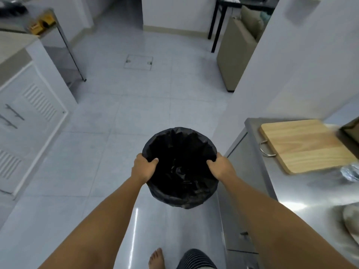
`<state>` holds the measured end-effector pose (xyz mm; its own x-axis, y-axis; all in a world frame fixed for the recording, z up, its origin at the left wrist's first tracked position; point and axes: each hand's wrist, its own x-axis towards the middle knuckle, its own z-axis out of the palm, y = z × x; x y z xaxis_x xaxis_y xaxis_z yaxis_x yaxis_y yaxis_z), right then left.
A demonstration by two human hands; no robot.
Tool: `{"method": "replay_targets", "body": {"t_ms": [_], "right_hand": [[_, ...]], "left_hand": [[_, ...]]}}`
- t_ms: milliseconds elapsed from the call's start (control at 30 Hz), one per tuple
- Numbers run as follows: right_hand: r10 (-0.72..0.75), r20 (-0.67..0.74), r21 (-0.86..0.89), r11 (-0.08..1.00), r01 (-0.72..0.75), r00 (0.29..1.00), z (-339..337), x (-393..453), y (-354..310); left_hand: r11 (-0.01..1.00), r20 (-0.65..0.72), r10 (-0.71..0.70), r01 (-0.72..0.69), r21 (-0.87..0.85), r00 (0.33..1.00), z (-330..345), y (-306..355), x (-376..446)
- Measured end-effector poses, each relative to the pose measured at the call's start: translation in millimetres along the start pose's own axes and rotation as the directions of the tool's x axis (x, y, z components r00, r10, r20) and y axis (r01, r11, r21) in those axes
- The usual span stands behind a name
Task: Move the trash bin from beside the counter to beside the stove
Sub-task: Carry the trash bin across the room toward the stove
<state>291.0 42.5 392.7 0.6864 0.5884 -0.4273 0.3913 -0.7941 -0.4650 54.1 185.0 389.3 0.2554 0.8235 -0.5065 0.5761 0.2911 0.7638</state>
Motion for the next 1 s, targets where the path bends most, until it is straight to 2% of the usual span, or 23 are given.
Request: {"method": "replay_targets", "body": {"t_ms": [267,367,633,833,1000], "right_hand": [[-0.021,-0.060,0.053,0.998,0.024,0.998,-35.0,105.7,-63.3],[-0.016,-0.040,0.058,0.998,0.019,0.999,-52.5,153.1,-79.6],[-0.015,-0.015,0.051,0.999,0.016,1.000,-118.4,315.2,-135.5],[-0.042,-0.018,0.072,0.997,0.043,0.999,-164.5,425.0,-183.5],[-0.088,-0.027,0.106,0.990,0.090,0.996,-196.5,532.4,-238.5]], "left_hand": [[0.997,0.027,0.075,-0.075,0.004,0.997,-6.9,85.4,111.0],[0.997,0.040,0.075,-0.075,0.004,0.996,2.4,118.5,153.9],[0.999,0.032,0.019,-0.018,-0.032,0.999,40.5,220.4,292.5],[0.999,0.021,0.033,-0.032,-0.037,0.999,55.8,301.5,379.1],[0.996,-0.005,0.056,-0.056,-0.065,0.998,61.9,366.1,482.8]]}}
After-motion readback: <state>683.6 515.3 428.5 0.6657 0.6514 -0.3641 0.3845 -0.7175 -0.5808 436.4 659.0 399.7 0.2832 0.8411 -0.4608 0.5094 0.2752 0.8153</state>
